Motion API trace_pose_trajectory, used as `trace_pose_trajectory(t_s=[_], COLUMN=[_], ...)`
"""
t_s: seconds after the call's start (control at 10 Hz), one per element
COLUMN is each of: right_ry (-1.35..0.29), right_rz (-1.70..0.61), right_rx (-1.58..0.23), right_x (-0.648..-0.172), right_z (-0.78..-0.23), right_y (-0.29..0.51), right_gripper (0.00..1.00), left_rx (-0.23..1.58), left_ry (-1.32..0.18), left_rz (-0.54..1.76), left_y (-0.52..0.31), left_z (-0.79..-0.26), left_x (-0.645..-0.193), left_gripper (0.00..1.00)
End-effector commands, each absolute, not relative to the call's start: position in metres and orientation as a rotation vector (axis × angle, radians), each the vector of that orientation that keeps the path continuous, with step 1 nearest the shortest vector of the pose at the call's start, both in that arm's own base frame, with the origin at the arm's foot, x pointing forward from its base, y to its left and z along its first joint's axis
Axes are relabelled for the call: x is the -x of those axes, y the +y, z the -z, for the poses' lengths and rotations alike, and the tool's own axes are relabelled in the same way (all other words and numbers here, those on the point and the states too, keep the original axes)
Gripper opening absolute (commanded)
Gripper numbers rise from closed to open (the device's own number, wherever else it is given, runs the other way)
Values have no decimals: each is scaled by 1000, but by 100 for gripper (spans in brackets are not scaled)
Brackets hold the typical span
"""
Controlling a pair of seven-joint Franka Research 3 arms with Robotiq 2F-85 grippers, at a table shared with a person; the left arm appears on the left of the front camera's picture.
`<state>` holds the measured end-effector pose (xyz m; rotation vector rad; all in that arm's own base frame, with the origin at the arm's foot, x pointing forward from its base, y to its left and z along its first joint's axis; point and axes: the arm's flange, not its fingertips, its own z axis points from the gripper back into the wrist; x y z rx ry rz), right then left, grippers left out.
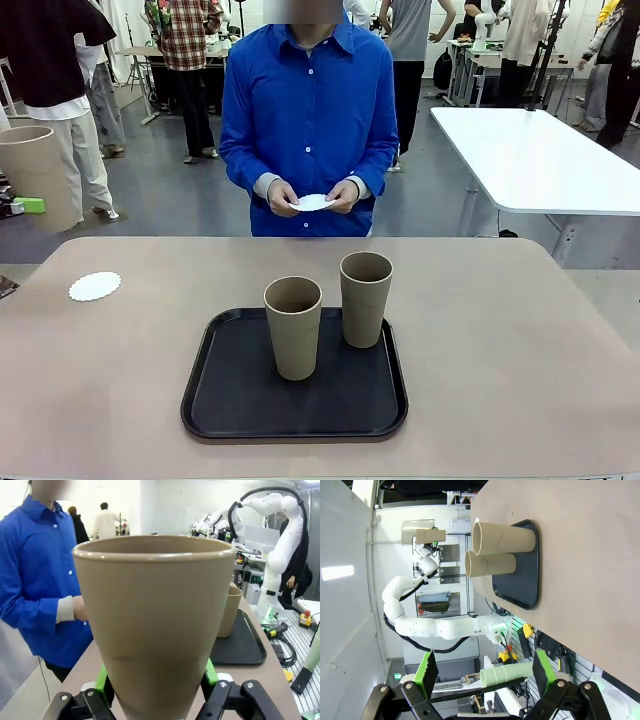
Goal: Place coasters on the table and set cups on them.
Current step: Pick up one Reusable plastic cup and place it on a coaster set by the human.
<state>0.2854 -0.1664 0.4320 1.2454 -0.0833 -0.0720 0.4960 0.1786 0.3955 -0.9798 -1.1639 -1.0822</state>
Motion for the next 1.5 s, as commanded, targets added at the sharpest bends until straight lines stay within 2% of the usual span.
trace_pose_trajectory(t_s=[0.0,0.2,0.3,0.9,1.4], right_ry=[-86,-86,-86,-86,-86], right_rz=[68,68,68,68,68], right_rx=[-1255,-1255,-1255,-1255,-1255], right_x=[-284,-284,-284,-284,-284], right_z=[-432,-432,-432,-432,-432], right_y=[-166,-166,-166,-166,-166], right_gripper=[100,100,100,100,100], left_rx=[995,999,986,993,973], left_ry=[-1229,-1271,-1197,-1206,-1189], left_rz=[1053,1062,1043,1043,1107], left_y=[189,181,191,190,214], left_z=[-391,-390,-383,-380,-314], left_x=[-496,-488,-494,-493,-541], left_gripper=[83,83,83,83,83])
